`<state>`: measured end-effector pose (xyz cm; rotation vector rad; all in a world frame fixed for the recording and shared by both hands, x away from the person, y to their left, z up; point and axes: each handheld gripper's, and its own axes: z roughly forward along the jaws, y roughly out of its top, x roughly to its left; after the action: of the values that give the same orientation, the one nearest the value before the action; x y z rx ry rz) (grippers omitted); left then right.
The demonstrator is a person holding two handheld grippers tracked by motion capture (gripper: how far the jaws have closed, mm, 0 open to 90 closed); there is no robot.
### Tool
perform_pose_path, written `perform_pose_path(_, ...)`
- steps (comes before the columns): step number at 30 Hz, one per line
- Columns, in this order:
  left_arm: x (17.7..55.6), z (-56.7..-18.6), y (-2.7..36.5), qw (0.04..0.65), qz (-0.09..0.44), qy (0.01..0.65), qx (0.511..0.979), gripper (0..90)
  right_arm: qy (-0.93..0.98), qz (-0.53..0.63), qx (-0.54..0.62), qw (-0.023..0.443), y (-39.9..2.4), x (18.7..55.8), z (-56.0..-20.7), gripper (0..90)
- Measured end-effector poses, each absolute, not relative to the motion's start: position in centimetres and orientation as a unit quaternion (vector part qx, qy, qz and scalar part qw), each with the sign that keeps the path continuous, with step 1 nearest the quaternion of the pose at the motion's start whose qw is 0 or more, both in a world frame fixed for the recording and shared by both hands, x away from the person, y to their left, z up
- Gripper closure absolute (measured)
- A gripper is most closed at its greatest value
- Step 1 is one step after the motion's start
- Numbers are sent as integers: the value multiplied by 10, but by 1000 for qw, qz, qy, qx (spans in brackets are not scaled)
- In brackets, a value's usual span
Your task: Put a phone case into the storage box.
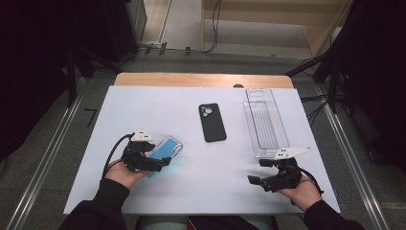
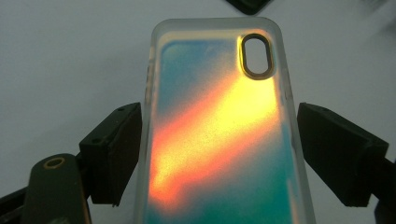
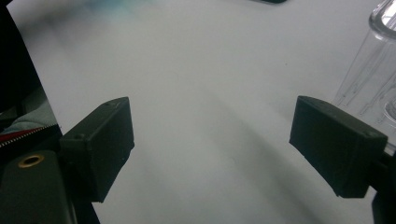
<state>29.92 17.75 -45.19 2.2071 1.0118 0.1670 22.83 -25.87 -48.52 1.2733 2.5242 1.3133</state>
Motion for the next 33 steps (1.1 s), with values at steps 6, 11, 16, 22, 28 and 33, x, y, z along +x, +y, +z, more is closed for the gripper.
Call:
perform_pose_path(6,296,-447,169,355,64,406,840,168,809,424,408,10,-256,229,-484,120)
perform_pose_path(11,296,-445,166,363,55,413,833,168,808,425,407,12,-255,228,-483,120)
perform_pose_path(16,293,-443,158,368,55,416,829,168,804,429,412,15,-255,229,-480,120)
perform_pose_path(22,287,-442,145,376,51,412,828,168,800,431,417,16,-256,229,-477,120)
perform_pose_path(28,285,-440,137,393,54,416,818,168,790,435,432,16,-255,230,-472,120)
perform_pose_path(33,283,-441,132,404,49,423,809,168,783,441,438,8,-251,230,-467,120)
